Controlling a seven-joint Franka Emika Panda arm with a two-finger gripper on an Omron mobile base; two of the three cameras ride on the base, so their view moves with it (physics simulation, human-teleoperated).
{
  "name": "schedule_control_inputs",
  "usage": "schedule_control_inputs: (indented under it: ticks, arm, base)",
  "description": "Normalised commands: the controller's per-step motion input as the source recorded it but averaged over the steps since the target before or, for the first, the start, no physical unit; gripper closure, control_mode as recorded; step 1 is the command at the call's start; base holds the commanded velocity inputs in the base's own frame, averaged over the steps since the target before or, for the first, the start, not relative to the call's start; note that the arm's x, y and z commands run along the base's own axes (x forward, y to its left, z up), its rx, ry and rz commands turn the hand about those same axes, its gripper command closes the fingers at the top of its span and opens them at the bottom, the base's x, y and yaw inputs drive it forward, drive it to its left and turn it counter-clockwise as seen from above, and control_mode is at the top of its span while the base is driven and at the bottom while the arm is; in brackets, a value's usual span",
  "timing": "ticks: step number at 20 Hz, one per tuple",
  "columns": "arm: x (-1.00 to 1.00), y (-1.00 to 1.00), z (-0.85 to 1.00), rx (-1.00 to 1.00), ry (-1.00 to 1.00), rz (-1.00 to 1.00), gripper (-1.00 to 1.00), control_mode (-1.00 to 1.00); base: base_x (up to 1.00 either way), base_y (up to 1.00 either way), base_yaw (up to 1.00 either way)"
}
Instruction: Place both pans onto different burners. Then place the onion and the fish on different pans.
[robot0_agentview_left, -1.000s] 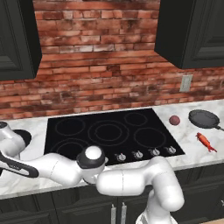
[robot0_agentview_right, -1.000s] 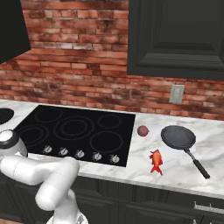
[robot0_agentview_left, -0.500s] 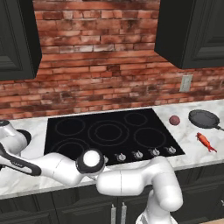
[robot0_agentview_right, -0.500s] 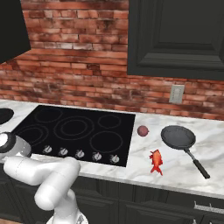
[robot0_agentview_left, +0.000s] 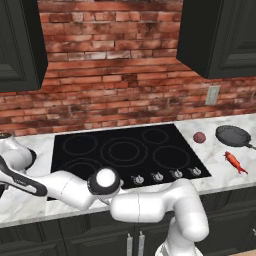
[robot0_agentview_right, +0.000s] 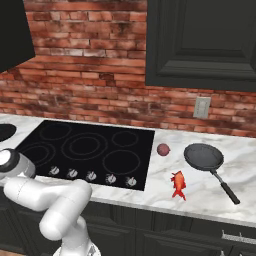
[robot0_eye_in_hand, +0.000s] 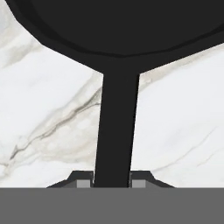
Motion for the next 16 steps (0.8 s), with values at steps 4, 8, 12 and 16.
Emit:
schedule_control_inputs:
  ticks: [4,8,12,16]
  arm:
    - [0.0,-0.23,0.29,0.0,0.02,0.0,1.0,-1.0]
    - [0.0,-0.2,0.14,0.0,0.0,0.0,1.0,-1.0]
    - [-0.01,-0.31,0.05,0.0,0.0,-0.02,1.0,-1.0]
    - [-0.36,-0.5,0.11,0.01,-0.06,-0.05,1.0,-1.0]
  base:
    - [0.0,0.0,0.0]
    - [0.0,0.0,0.0]
    - [0.0,0.0,0.0]
    - [0.0,0.0,0.0]
